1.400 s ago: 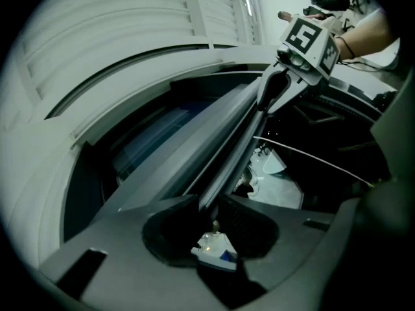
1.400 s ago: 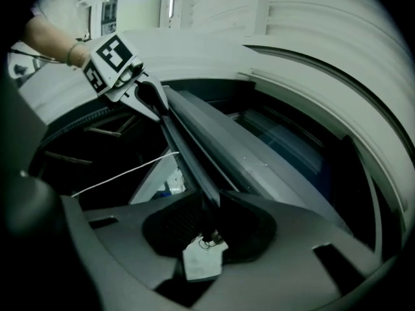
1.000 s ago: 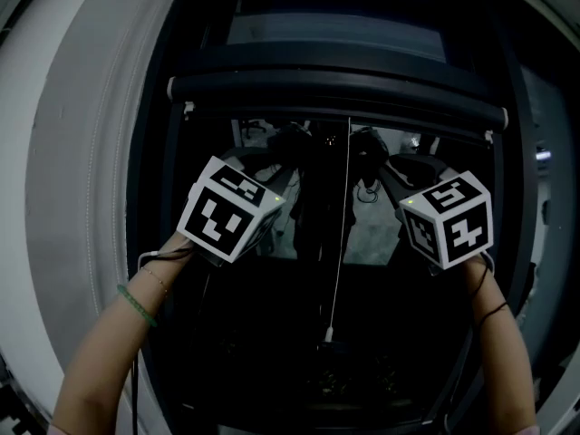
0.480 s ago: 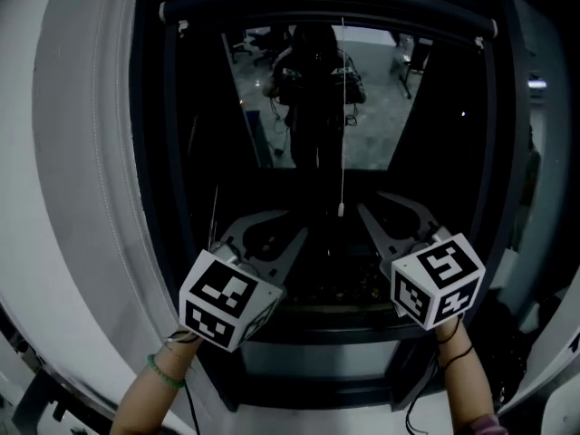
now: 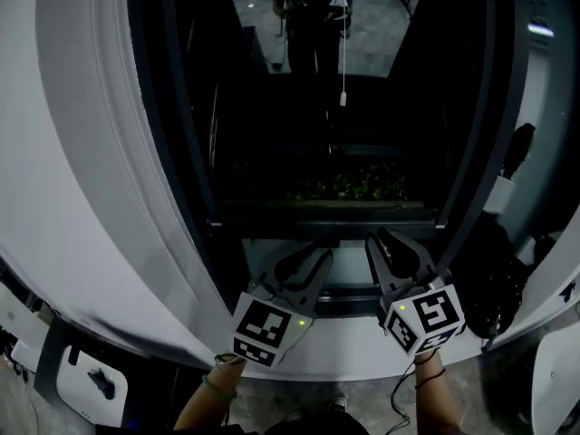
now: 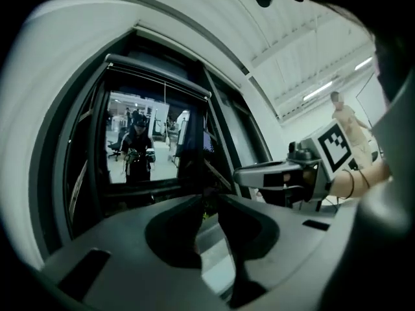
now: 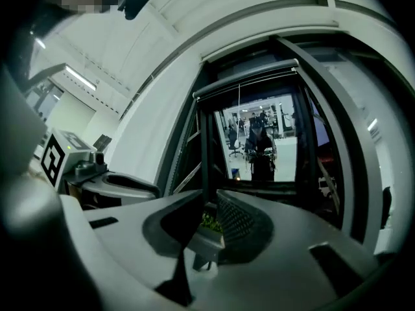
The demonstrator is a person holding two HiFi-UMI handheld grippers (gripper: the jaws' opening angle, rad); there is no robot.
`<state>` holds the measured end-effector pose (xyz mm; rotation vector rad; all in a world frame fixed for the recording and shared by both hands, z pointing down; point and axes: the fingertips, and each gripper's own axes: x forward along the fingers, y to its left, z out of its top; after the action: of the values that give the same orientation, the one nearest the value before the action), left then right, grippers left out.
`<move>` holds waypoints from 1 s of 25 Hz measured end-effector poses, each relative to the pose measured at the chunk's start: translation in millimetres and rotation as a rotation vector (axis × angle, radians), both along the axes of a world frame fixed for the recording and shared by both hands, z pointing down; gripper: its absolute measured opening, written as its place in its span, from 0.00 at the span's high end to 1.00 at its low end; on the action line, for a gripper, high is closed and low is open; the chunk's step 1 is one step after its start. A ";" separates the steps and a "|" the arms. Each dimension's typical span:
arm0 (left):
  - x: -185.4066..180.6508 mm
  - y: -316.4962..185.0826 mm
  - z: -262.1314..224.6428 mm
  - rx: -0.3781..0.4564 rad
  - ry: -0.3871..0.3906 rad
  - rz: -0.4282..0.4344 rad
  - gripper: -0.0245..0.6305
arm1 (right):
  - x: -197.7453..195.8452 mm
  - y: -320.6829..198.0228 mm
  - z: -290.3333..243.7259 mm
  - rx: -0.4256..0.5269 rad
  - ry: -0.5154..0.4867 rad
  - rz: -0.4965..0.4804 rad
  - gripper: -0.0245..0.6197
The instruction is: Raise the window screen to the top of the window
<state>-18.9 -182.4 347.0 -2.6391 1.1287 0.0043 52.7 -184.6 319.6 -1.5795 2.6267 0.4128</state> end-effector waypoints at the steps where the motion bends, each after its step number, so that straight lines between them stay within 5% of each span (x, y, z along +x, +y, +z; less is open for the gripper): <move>1: 1.7 5.5 17.5 -0.013 -0.012 -0.017 0.84 | 1.5 8.5 14.8 -0.015 0.006 0.003 0.86; 6: 16.6 52.3 93.2 -0.112 -0.058 -0.076 0.84 | 15.8 62.5 85.1 -0.100 0.003 0.022 0.86; 18: 102.2 208.9 169.1 -0.370 0.182 -0.141 0.84 | 90.8 210.0 190.8 -0.308 -0.029 -0.027 0.86; 25: 141.2 287.9 196.6 -0.441 0.149 -0.176 0.84 | 122.3 282.9 206.7 -0.364 -0.082 -0.080 0.86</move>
<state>122.3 105.6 543.6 -2.9430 1.5649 -0.0952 174.9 98.2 526.3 -1.5272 2.8071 -0.1425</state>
